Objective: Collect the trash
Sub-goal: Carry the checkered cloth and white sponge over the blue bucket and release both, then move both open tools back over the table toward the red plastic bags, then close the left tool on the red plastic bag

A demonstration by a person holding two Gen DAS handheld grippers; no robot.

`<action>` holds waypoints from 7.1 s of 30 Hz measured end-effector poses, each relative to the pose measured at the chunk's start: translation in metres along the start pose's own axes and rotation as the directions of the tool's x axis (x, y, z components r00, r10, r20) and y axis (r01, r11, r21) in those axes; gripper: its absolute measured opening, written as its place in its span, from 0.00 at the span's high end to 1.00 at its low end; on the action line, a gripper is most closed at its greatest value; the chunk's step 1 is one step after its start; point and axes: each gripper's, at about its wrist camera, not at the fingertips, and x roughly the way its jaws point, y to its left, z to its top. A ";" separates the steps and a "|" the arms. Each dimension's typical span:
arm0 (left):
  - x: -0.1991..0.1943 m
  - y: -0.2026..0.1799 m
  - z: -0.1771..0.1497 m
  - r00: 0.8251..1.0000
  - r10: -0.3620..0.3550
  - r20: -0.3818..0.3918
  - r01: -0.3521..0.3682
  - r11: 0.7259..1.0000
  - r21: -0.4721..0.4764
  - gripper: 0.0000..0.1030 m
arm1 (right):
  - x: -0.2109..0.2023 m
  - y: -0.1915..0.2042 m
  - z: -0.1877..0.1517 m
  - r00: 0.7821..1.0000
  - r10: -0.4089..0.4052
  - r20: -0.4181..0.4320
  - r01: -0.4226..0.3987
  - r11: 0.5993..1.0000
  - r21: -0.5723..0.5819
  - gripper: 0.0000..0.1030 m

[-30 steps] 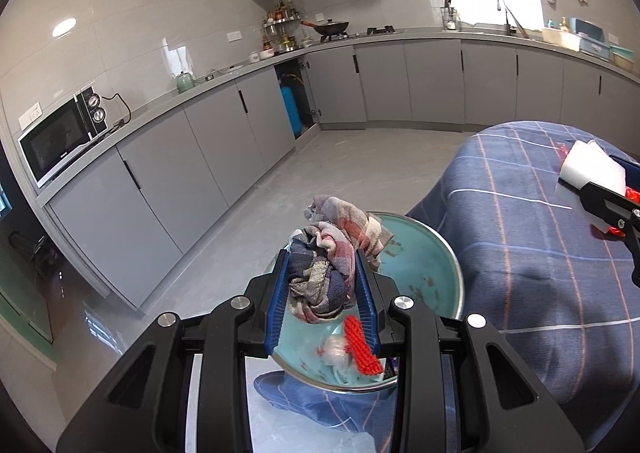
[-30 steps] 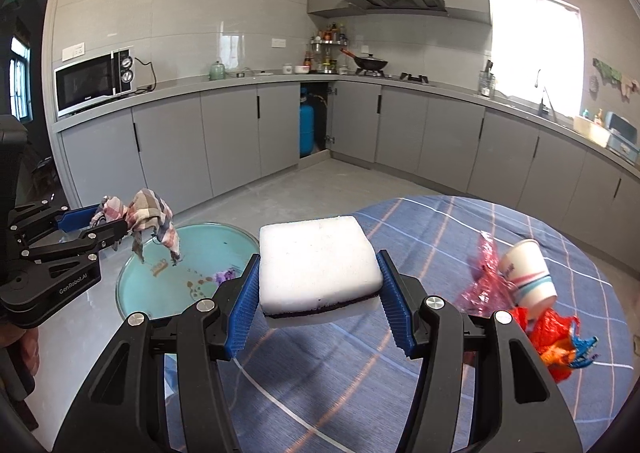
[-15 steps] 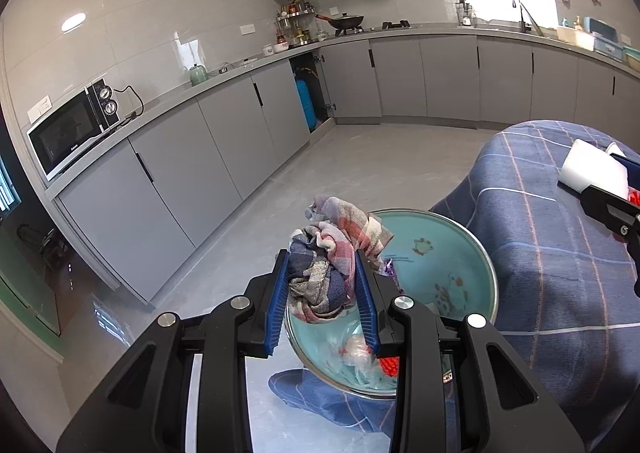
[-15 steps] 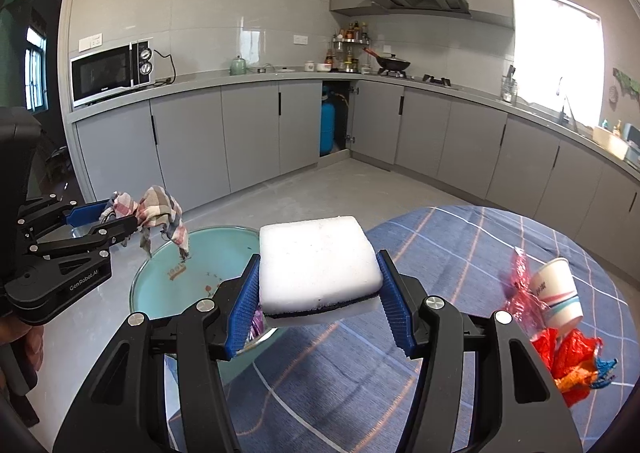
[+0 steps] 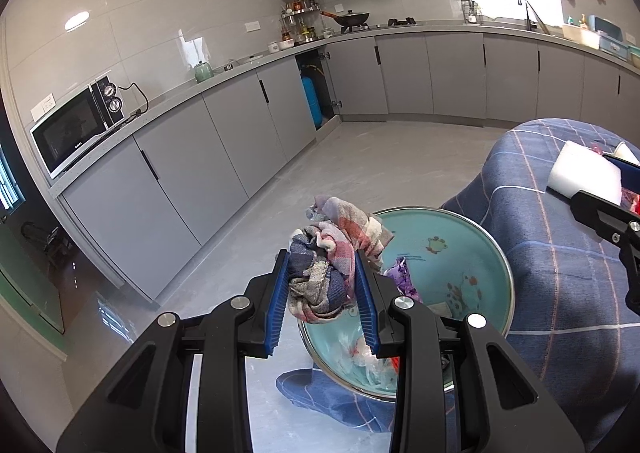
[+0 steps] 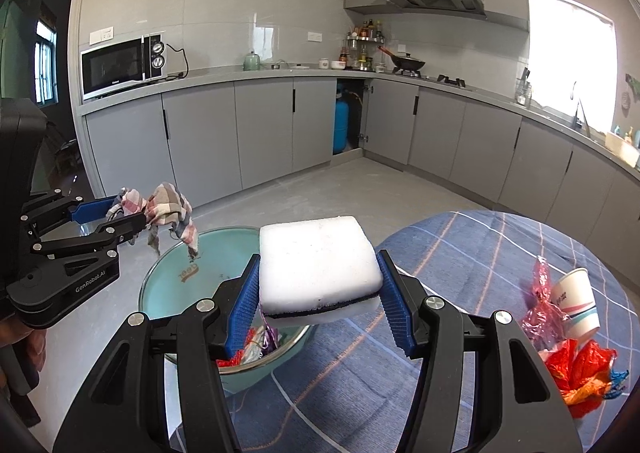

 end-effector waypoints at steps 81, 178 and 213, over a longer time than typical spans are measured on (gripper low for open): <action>0.011 0.009 -0.005 1.000 0.021 -0.020 -0.021 1.000 0.004 0.30 | 0.032 0.011 -0.006 0.997 0.061 -0.048 -0.062 0.998 -0.031 0.30; -0.046 -0.306 0.038 0.916 -0.394 0.080 0.337 0.862 0.379 0.19 | -0.131 -0.240 -0.127 0.882 -0.446 -0.150 0.468 0.795 0.387 0.28; -0.048 -0.338 0.024 0.815 -0.571 -0.097 0.555 0.720 0.416 1.00 | -0.159 -0.262 -0.160 0.854 -0.476 -0.210 0.515 0.718 0.468 0.27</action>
